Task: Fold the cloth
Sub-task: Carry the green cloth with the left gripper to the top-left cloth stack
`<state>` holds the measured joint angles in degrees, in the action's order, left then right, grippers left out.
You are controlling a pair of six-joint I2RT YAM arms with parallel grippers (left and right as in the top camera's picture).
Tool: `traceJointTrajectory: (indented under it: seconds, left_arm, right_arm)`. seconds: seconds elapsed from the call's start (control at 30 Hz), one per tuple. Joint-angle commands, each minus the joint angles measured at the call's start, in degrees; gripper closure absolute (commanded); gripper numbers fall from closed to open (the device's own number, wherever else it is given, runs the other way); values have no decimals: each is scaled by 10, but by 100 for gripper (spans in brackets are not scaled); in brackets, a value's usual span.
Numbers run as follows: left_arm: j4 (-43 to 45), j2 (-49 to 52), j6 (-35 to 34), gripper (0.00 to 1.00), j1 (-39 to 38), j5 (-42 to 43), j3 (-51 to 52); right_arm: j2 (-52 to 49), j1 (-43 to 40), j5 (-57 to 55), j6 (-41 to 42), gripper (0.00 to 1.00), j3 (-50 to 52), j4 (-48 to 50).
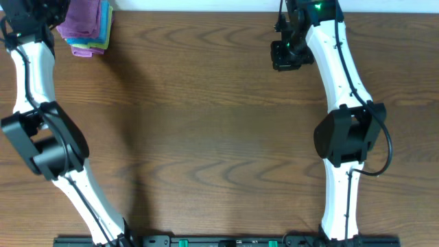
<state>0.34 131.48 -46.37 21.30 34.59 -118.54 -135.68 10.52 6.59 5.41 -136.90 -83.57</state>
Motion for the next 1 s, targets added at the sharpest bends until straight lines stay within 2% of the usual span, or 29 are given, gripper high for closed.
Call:
traceJointTrajectory:
  seconds: [0.0,0.17,0.47,0.7,0.97]
  left_arm:
    - [-5,48,38,94,5,-5,-74]
    - [-1,109,40,94,9,-7,-129]
    - [-2,159,40,94,11,-2,-132]
    - [63,159,26,94,24,83,-139]
    - [66,158,27,94,26,88,-176]
  right_arm:
    - [5,8,-1,-7,99,-11,-3]
    - [5,16,-1,-3,99,-11,-12]
    - [5,31,-1,14,99,-11,-13]
    - [5,41,-2,20,99,-11,-10]
    - [5,42,-2,30,99,-11,-10]
